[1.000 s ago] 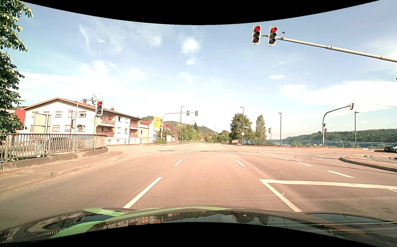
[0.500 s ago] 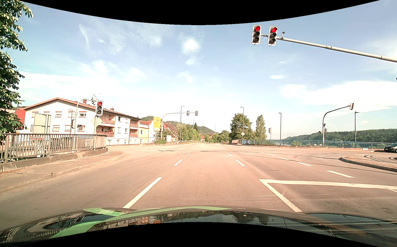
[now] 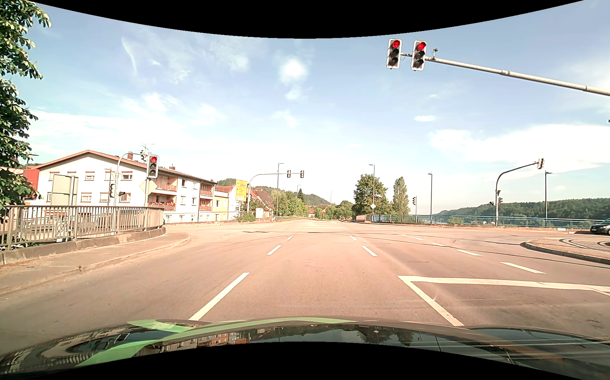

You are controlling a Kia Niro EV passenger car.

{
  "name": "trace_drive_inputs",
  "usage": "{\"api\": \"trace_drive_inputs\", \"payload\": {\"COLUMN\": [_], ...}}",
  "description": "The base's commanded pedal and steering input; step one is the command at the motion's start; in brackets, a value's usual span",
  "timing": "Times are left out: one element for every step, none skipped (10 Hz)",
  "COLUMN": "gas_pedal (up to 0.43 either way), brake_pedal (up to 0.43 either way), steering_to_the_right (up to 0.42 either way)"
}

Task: Follow the waypoints while adhering to traffic rules and regulations

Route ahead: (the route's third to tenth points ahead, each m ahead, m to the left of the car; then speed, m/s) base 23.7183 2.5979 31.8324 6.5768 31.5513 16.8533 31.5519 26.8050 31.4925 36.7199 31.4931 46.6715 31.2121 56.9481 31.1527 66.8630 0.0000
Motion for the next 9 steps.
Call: {"api": "trace_drive_inputs", "payload": {"gas_pedal": [0.0,0.0,0.0,0.0,0.0,0.0,0.0,0.0,0.0], "brake_pedal": [0.183,0.183,0.189,0.183,0.189,0.183,0.183,0.189,0.189], "steering_to_the_right": [-0.008,-0.008,-0.008,-0.008,-0.008,-0.008,-0.008,-0.008,-0.008]}}
